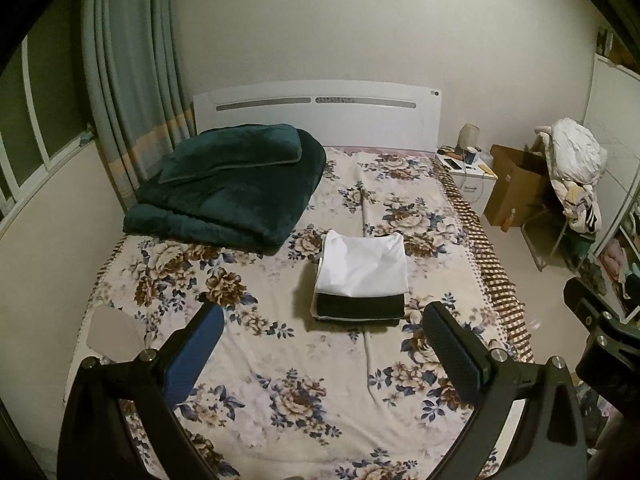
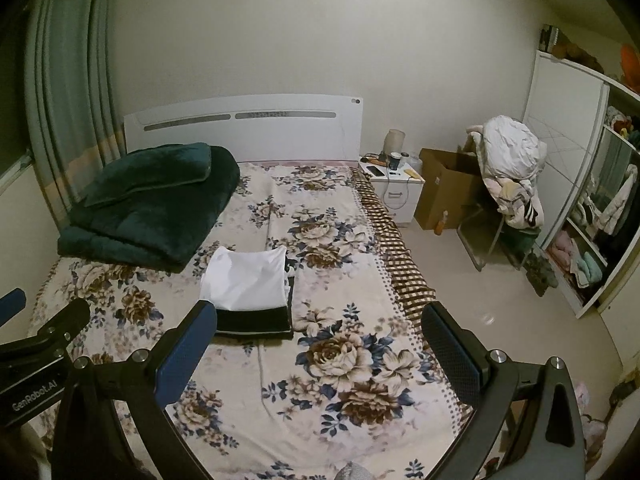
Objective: Fold small clothes
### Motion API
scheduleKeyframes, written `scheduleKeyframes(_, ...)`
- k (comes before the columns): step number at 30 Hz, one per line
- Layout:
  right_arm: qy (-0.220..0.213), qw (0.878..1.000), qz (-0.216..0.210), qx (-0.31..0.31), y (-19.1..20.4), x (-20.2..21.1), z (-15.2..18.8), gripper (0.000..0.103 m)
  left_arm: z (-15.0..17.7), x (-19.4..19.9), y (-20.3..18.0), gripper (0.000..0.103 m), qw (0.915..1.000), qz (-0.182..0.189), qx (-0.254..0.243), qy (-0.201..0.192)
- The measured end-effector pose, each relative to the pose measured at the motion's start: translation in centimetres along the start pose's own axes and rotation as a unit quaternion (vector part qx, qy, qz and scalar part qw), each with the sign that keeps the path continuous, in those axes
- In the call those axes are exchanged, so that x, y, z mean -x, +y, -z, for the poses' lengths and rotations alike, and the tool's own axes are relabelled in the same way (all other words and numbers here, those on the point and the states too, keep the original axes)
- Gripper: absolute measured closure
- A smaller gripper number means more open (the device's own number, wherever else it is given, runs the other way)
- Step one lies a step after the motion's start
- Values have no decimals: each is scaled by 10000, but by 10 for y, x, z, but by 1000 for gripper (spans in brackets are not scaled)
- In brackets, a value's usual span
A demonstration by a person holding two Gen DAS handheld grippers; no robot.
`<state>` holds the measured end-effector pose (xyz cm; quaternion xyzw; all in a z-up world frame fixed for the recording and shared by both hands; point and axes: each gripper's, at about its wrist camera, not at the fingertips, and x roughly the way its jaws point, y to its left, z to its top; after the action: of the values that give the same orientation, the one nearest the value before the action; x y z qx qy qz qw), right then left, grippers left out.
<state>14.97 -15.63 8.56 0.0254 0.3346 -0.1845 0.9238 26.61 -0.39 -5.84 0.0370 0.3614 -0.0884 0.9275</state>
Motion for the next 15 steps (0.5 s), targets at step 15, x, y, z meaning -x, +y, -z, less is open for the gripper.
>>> scheduleKeyframes(15,34,9999,-81,139,1,-2,-1,0,3,17,0,0,9999,-51,36,-100)
